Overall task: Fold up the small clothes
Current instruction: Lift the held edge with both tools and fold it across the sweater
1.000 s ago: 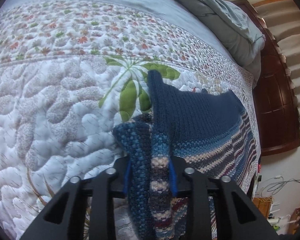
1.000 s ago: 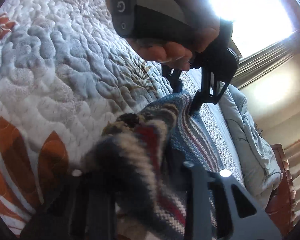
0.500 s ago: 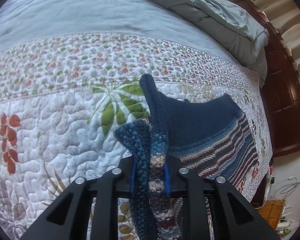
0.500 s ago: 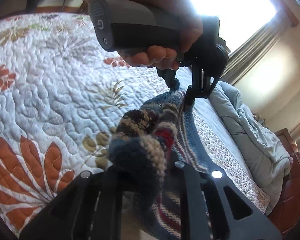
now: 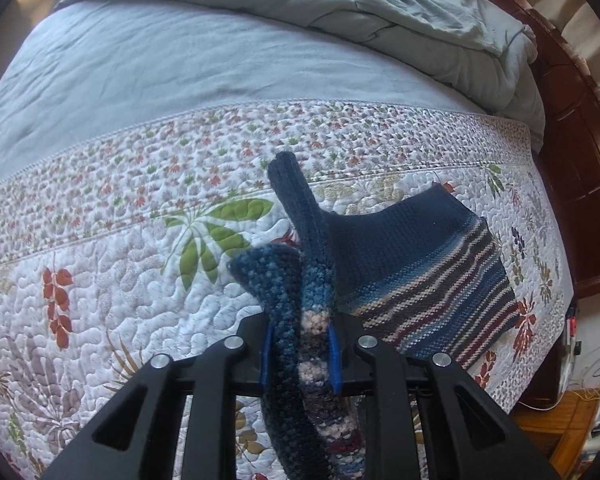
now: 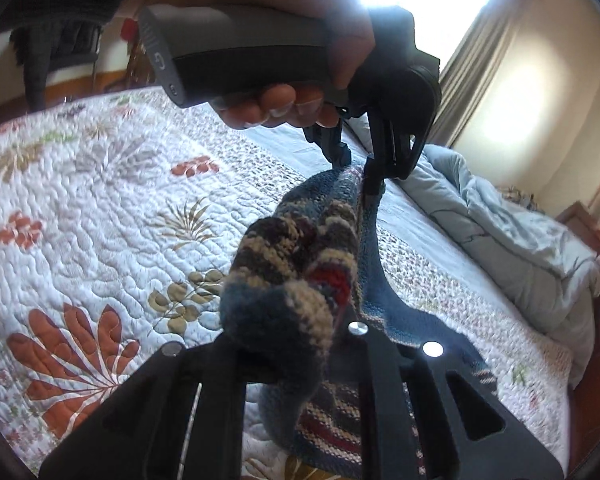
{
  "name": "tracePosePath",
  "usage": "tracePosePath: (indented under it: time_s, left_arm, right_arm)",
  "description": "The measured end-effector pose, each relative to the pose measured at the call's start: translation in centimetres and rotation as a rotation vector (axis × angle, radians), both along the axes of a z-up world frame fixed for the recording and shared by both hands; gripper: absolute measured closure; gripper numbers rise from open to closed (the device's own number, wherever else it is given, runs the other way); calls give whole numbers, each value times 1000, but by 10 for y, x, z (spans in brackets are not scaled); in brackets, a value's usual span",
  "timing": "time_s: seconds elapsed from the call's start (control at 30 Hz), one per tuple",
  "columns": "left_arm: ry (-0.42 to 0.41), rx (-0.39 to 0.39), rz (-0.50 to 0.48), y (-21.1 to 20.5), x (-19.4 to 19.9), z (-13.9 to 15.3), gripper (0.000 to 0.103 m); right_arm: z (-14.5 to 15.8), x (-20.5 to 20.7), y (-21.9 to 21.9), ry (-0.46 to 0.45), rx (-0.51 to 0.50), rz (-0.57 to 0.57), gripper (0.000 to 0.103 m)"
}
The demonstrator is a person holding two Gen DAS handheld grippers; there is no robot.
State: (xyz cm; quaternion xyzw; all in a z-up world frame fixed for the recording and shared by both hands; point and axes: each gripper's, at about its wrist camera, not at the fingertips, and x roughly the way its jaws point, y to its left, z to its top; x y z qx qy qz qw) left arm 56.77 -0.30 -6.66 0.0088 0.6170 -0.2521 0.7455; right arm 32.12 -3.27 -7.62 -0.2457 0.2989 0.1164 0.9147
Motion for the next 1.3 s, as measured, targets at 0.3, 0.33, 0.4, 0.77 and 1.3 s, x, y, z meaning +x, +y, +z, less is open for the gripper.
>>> tracePosePath:
  time_s: [0.3,0.33,0.4,0.77,1.3]
  left_arm:
    - [-18,47,-23,-57,-3,17,82]
    - [-19,52,-30,-65,-4,18,82]
    - [-20,64,-43,-82,-6,19,82]
    - [-29,105,-109,-158,-18,24,82]
    - [-21,159,-207,-257,-30,0,82]
  right_arm:
    - [20,-2,-59,-20,90,-53,92]
    - [21,-3,-67,-23,96,-60,92]
    - [21,-5,-78,-31,99,-72,92]
    - [24,-15,-142,-61,151,-140,92]
    - [6,-23,-229,-33,303,-267,92]
